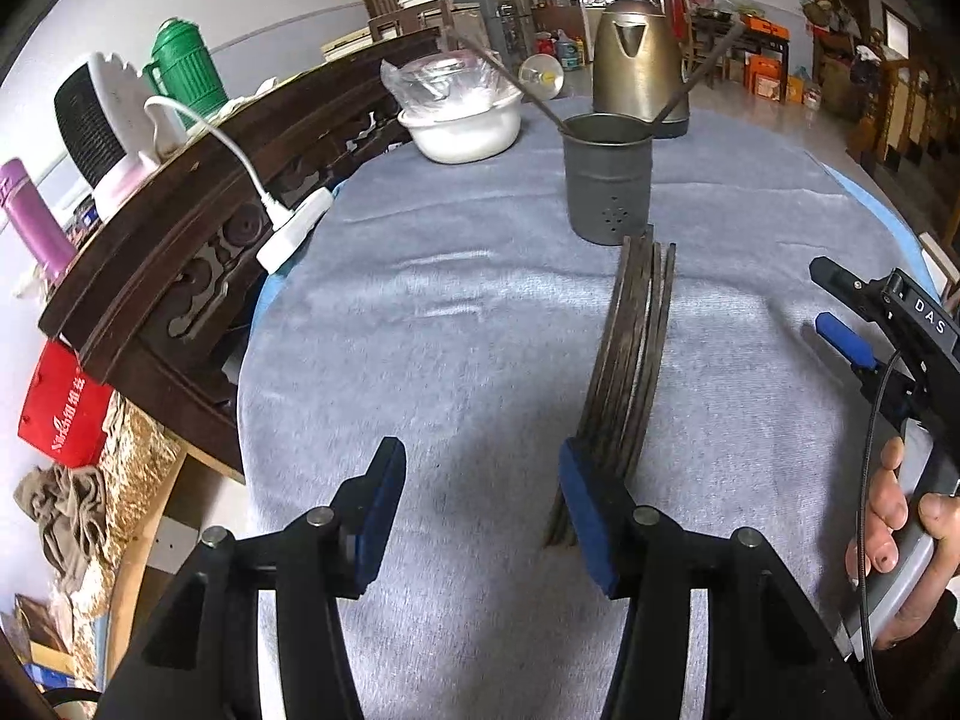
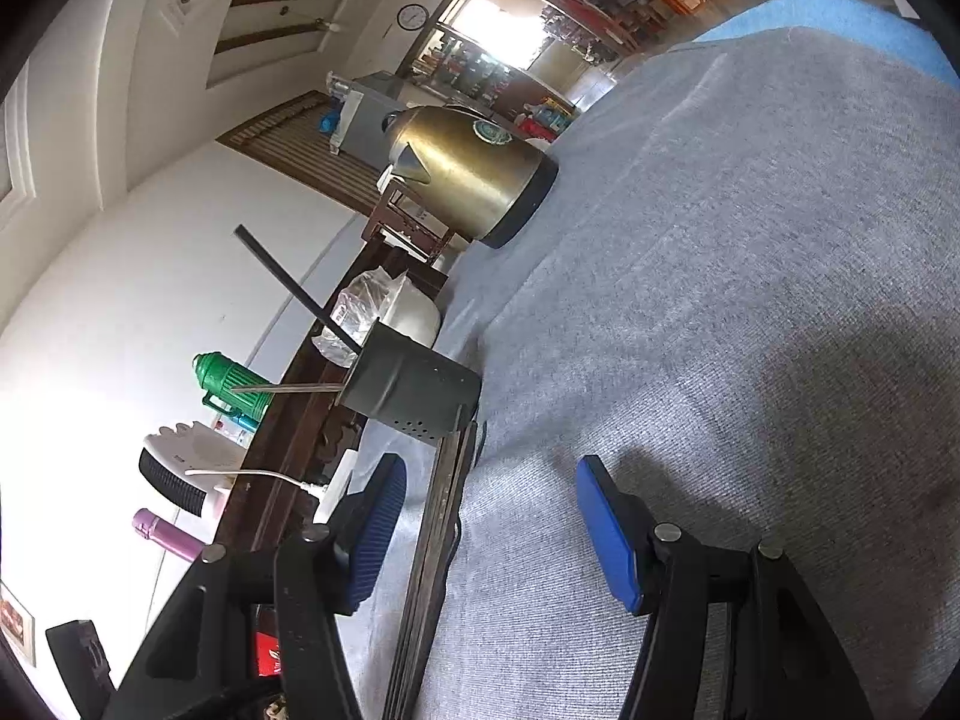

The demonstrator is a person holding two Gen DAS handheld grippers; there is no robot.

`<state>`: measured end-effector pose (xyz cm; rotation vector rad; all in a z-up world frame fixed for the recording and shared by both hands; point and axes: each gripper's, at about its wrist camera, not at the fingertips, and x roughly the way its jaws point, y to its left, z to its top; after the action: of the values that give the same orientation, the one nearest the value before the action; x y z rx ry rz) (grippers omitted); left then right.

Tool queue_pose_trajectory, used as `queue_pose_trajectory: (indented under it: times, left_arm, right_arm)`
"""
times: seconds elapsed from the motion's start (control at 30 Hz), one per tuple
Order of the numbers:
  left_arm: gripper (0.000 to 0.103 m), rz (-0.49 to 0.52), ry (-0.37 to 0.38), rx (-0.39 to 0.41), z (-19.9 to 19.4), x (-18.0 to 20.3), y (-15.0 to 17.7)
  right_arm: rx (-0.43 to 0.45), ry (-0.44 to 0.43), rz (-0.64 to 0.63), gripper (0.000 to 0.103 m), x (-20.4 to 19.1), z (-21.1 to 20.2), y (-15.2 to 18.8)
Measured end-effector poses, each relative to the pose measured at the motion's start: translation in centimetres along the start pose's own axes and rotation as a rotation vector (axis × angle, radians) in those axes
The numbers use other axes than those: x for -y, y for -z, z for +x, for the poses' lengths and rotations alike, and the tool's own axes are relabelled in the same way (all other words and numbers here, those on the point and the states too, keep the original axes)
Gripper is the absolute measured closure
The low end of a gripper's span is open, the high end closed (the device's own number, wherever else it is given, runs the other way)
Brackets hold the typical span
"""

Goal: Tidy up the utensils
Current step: 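Move both open tools back over the chopstick pile, then close the right tool on one chopstick from the pile and lift it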

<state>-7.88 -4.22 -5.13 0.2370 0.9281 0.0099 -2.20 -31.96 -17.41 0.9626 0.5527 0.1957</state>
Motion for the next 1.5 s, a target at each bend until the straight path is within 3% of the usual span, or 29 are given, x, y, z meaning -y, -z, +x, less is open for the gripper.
queue_pose_trajectory:
  times: [0.43,0.8,0.93,1.07,1.2,1.3,1.5]
  left_arm:
    - [0.049,-0.001,0.066,0.044,1.4,0.0,-3.1]
    - [0.049,0.029,0.188,0.032,4.2,1.2,-4.8]
    - [0.049,0.076,0.194,0.032,4.8,0.9,-4.7]
    - [0.049,0.107,0.211,0.021,5.9,-0.2,-4.2]
    - [0.049,0.072,0.247,-0.003,7.2,-1.9,-3.8]
    - [0.049,0.045,0.279,-0.022,7.9,-3.2,-3.4]
    - [0.049,0.018,0.339,-0.049,8.7,-5.5,-2.9]
  right_arm:
    - [0.026,0.029,-0.058,0.04,-0.8,-0.2,0.2]
    - [0.051,0.073,-0.119,0.041,-1.5,-0.6,0.6]
    - [0.041,0.094,-0.108,0.05,-1.5,-0.4,0.6]
    - [0.003,0.121,-0.08,0.058,-2.2,-0.1,0.6]
    - [-0.081,0.151,-0.118,0.065,-4.7,1.5,0.5]
    - [-0.145,0.193,-0.149,0.067,-6.6,3.6,1.1]
    - [-0.251,0.317,-0.216,0.082,-8.7,7.7,3.0]
